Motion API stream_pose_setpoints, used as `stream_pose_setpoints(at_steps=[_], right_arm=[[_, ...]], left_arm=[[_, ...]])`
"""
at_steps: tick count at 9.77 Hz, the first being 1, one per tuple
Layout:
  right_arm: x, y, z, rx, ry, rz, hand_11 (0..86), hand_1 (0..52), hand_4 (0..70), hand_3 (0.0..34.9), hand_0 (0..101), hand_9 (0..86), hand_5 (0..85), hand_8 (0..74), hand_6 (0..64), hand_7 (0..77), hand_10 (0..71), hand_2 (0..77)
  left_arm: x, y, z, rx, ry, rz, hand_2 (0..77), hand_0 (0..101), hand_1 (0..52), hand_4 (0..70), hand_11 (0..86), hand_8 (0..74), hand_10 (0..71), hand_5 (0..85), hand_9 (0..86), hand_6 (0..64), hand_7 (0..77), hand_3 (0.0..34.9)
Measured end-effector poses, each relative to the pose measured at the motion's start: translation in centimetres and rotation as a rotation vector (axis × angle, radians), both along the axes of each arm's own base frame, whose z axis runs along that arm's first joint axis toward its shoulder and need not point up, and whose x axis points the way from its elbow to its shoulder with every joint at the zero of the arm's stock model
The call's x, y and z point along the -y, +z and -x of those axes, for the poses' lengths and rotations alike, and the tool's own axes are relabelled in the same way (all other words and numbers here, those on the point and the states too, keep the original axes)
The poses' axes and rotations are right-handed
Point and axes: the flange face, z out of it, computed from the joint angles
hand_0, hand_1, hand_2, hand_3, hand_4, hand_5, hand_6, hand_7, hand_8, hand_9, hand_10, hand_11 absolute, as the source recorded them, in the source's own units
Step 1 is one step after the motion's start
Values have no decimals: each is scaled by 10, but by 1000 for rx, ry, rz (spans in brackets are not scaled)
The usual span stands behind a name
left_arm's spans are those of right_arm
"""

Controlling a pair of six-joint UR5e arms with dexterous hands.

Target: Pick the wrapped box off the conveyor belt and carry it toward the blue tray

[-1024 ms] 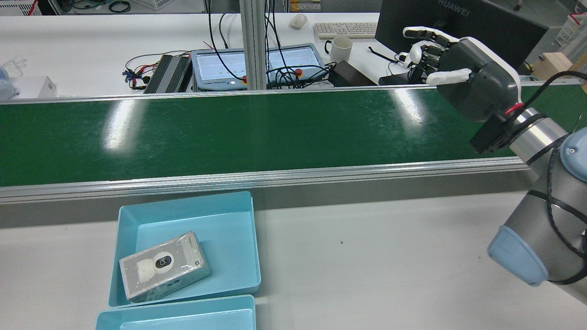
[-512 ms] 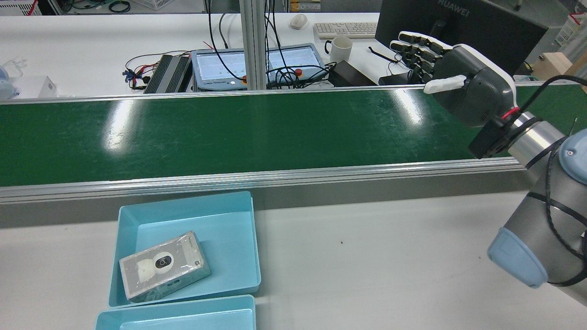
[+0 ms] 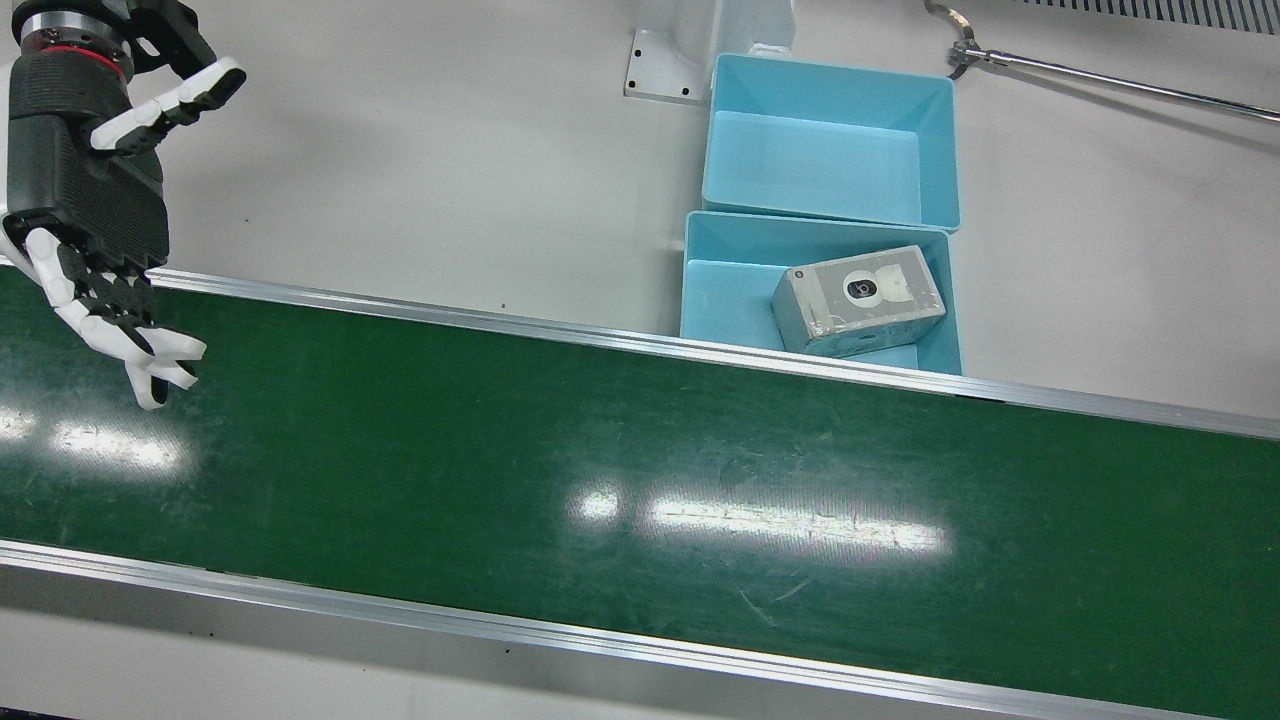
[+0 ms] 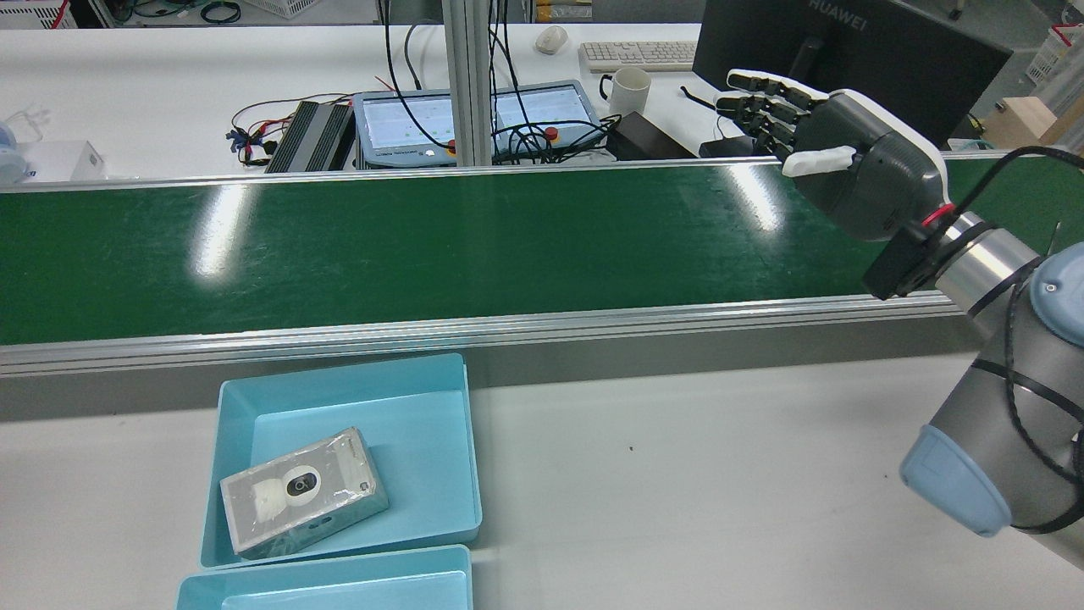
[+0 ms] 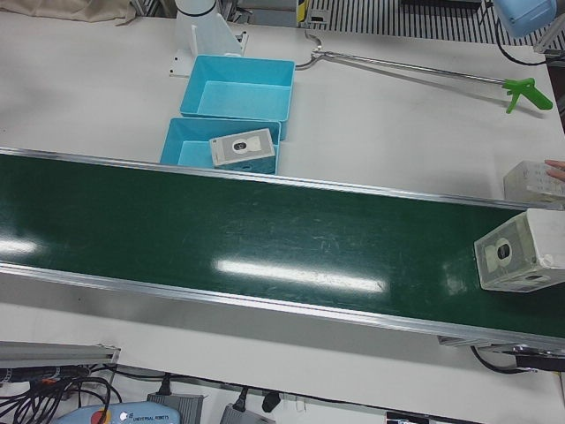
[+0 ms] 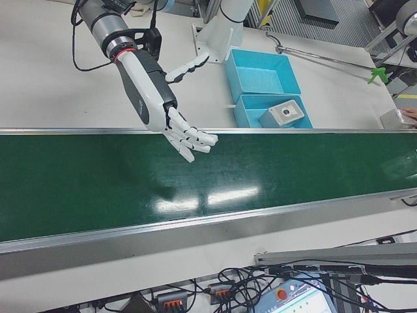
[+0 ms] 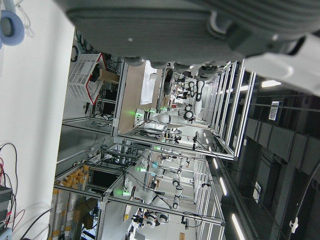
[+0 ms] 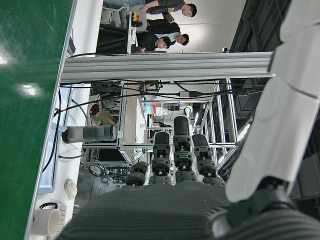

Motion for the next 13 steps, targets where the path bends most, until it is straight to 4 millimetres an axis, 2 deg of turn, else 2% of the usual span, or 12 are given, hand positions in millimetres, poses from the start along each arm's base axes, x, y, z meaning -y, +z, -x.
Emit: stream_pose_setpoints(at_steps=[2,3,7,13], right_arm=[[0,1,0,-2,0,2,87,54,93,0,437,180,169,158,104,245,54,33],[0,1,0,-2,0,3,87,71,82,0,436,180,164,158,104,245,54,27],[0,1,2,-9,-1,1,87,60,87,0,429,191,169,169,109,251,65,27],[-1,1,3,-9,-6,1,87,71,87,0,442,191,169,164,109,240,54,27]], left_arm=[[0,0,0,0,0,0,5,0,0,5,5,5,0,11,5,5,5,0],[0,0,0,0,0,0,5,0,0,5,5,5,0,11,5,5,5,0],[0,0,0,0,0,0,11,0,0,0,5,5,5,11,5,5,5,0],[0,0,0,0,0,0,11,0,0,0,5,5,5,11,0,0,5,0]])
